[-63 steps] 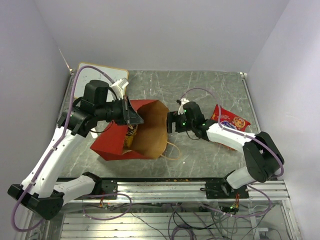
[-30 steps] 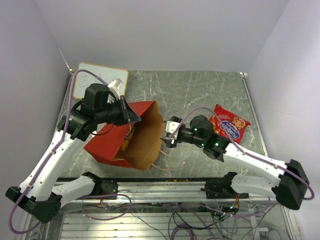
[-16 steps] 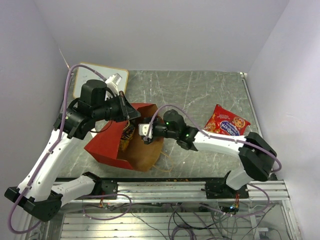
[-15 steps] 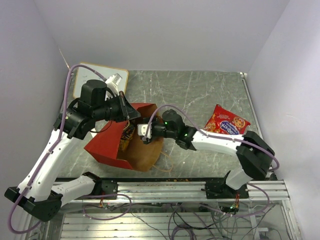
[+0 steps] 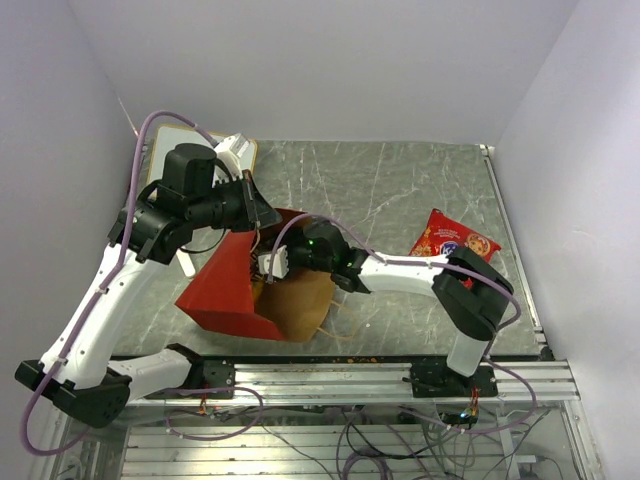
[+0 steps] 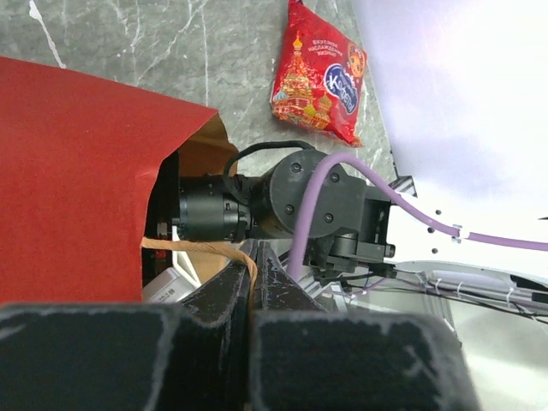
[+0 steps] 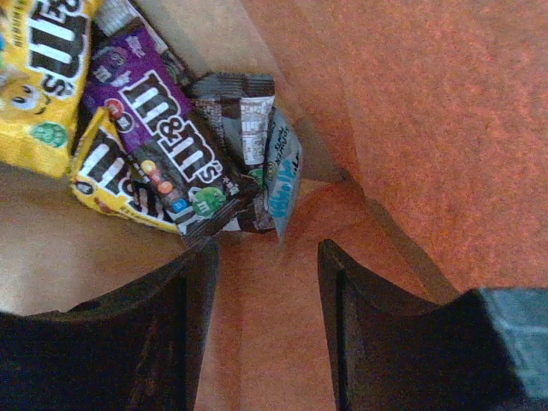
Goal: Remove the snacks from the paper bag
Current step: Take out the snack from the paper bag.
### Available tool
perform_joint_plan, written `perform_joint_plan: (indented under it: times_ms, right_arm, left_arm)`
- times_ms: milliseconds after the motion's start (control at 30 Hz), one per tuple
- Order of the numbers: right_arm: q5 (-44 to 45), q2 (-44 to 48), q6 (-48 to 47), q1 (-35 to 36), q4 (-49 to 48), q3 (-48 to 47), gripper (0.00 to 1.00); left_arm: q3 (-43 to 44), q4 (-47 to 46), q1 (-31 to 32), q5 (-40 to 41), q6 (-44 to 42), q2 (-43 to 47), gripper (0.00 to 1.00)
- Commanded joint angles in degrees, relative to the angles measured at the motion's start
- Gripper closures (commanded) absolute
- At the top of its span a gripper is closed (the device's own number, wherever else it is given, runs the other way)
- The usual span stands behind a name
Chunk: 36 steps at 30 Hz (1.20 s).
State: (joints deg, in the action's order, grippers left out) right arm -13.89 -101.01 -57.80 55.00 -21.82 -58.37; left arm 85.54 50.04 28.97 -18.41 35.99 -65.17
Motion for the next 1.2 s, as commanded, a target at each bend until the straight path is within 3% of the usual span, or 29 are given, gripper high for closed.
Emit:
perform_joint_plan:
  times_ms: [0, 367, 633, 1000, 1167]
  right_arm:
    - [2.81, -3.8, -4.55, 0.11, -4.56, -2.32, 0.5]
    - [10.81, -14.05, -1.51, -0.1, -15.83, -7.47, 0.51]
    - [7.86, -19.24, 0.25, -1.72, -16.09, -12.98, 0.51]
    - [1.09, -18.26, 2.88, -3.41, -9.62, -14.84, 0.98]
    - [-0.58, -11.24, 4.01, -3.41, -7.61, -10.36, 1.0]
  left_arm:
    - [2.37, 0.91, 0.38, -0.03, -3.53, 0.05, 0.93]
    - [2.41, 2.02, 0.38, 1.14, -3.81, -0.6, 0.93]
    - [1.69, 2.48, 0.38, 4.0, -1.42, 0.46, 0.93]
    - [-0.32, 1.62, 0.38, 7.49, 1.95, 2.25, 0.93]
    - [0.41, 1.93, 0.38, 8.13, 2.01, 1.65, 0.93]
